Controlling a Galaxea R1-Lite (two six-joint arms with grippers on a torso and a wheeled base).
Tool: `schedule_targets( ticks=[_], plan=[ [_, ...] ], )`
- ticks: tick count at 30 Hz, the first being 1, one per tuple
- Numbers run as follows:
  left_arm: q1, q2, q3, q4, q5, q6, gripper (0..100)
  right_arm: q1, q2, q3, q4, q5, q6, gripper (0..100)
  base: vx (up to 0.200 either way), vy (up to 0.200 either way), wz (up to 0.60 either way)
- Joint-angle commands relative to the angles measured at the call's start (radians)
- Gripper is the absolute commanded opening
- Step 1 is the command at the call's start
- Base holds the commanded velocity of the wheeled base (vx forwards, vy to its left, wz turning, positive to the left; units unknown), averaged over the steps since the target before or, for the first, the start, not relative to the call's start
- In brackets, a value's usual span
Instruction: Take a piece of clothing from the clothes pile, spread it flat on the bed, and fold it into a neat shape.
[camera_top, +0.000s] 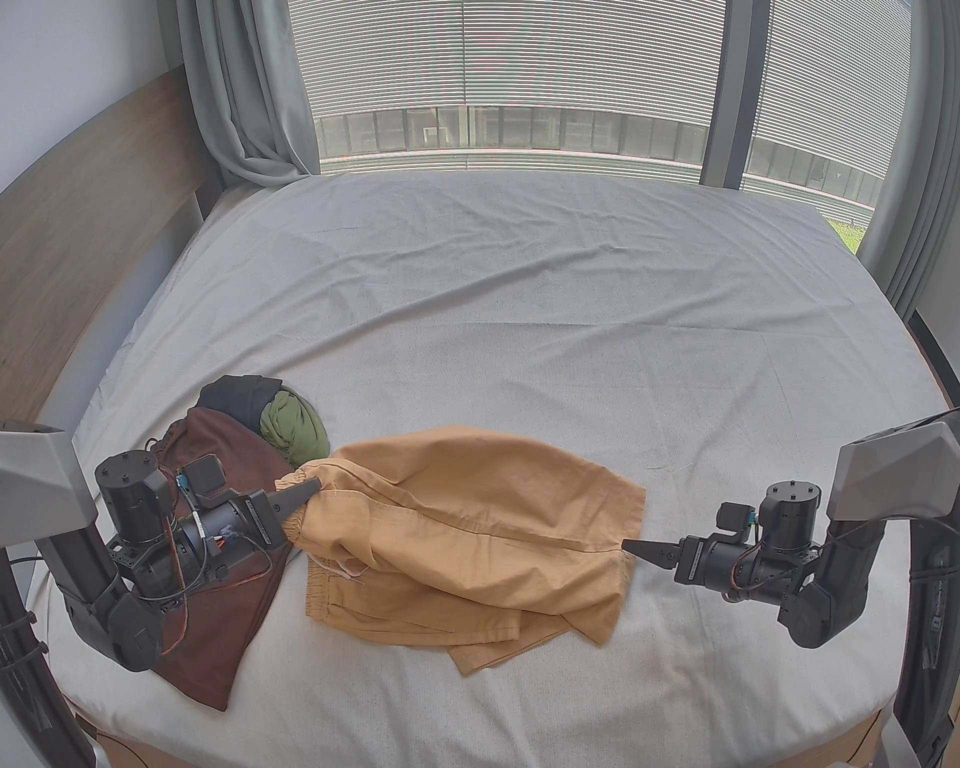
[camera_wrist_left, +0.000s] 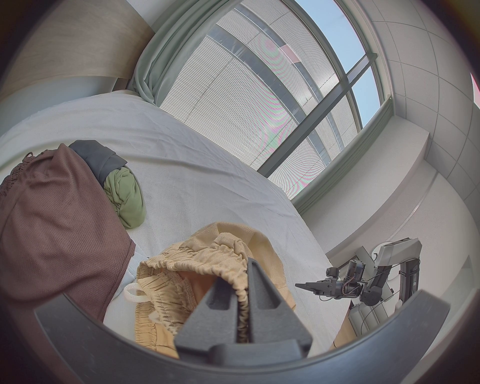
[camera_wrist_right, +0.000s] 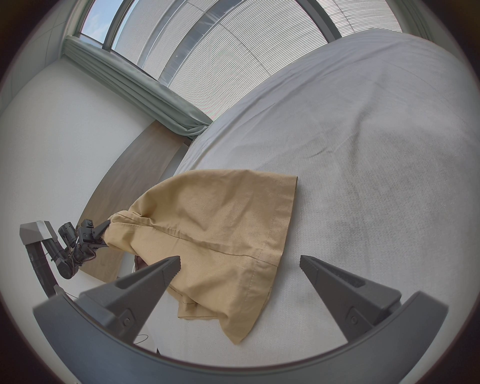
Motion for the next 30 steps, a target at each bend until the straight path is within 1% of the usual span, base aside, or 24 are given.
schedule_targets(
  ticks=[1, 11, 12, 13, 14, 15, 18, 24, 30],
  plan=[
    [0.0, 0.001, 0.0, -0.002, 0.0, 0.001, 0, 0.011, 0.033, -0.021, -0.001, -0.001, 0.021, 100, 0.0, 0.0, 0.0],
    [0.0, 0.0, 0.0, -0.002, 0.0, 0.001, 0, 0.032, 0.118, -0.067, -0.034, -0.006, 0.046, 100, 0.0, 0.0, 0.0],
    [0.0, 0.001, 0.0, -0.002, 0.0, 0.001, 0, 0.041, 0.127, -0.08, -0.051, -0.006, 0.069, 100, 0.0, 0.0, 0.0],
    [0.0, 0.001, 0.0, -0.002, 0.0, 0.001, 0, 0.043, 0.129, -0.08, -0.054, -0.006, 0.073, 100, 0.0, 0.0, 0.0],
    [0.0, 0.001, 0.0, -0.002, 0.0, 0.001, 0, 0.048, 0.132, -0.087, -0.074, -0.006, 0.116, 100, 0.0, 0.0, 0.0],
    [0.0, 0.001, 0.0, -0.002, 0.0, 0.001, 0, 0.051, 0.132, -0.09, -0.083, -0.006, 0.135, 100, 0.0, 0.0, 0.0],
    [0.0, 0.001, 0.0, -0.002, 0.0, 0.001, 0, 0.052, 0.133, -0.1, -0.095, -0.001, 0.161, 100, 0.0, 0.0, 0.0],
    [0.0, 0.005, 0.0, -0.001, 0.0, 0.001, 0, 0.075, 0.13, -0.101, -0.095, -0.001, 0.166, 100, 0.0, 0.0, 0.0],
    [0.002, 0.005, -0.002, -0.001, 0.0, 0.001, 0, 0.101, 0.06, -0.06, -0.097, -0.004, 0.164, 100, 0.0, 0.0, 0.0]
  ],
)
